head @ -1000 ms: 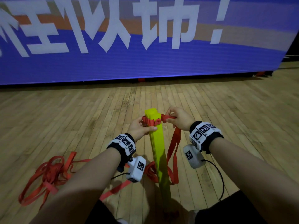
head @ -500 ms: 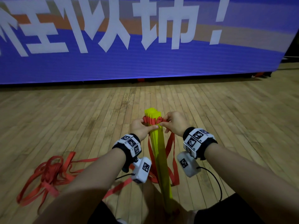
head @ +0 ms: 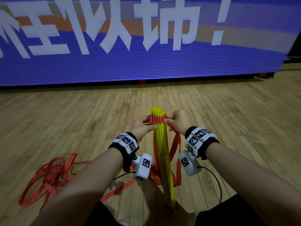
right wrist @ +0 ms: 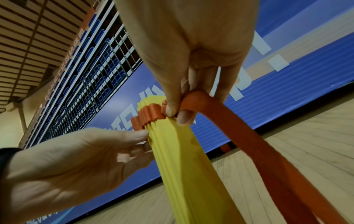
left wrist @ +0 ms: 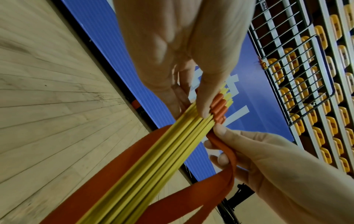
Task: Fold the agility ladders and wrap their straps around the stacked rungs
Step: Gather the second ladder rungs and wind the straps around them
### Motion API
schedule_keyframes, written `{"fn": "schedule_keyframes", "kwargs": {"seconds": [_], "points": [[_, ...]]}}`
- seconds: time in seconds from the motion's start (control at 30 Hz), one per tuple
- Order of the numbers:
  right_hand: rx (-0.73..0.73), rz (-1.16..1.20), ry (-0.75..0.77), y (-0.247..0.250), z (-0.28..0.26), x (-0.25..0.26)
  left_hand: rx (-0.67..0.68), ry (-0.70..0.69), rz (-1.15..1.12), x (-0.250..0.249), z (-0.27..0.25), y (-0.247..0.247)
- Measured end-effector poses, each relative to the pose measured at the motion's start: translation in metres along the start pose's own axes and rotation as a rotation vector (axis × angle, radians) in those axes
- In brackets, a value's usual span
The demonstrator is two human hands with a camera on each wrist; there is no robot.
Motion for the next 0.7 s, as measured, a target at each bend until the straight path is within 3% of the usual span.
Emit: {"fn": "schedule_keyframes", "kwargs": {"seconds": [0.47,0.7], "points": [[0.194,0.060,0.010,-0.011,-0.006,0.007,-0.077,0.035,-0.083,0.002,0.002,0.006],[0.130,0.002,0.018,-0.008,-0.006,0.005,0.057,0.035,-0.153,0.000,-0.002,-0.001]]}}
Point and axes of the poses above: each hand's wrist, its own z-axis towards the middle knuckle, its own y-axis out of the back of the hand, x = y × z, the point moved 7 cm from there along z, towards the middle knuckle, and after that the axes turned 1 degree about y, right-handed, at the moved point
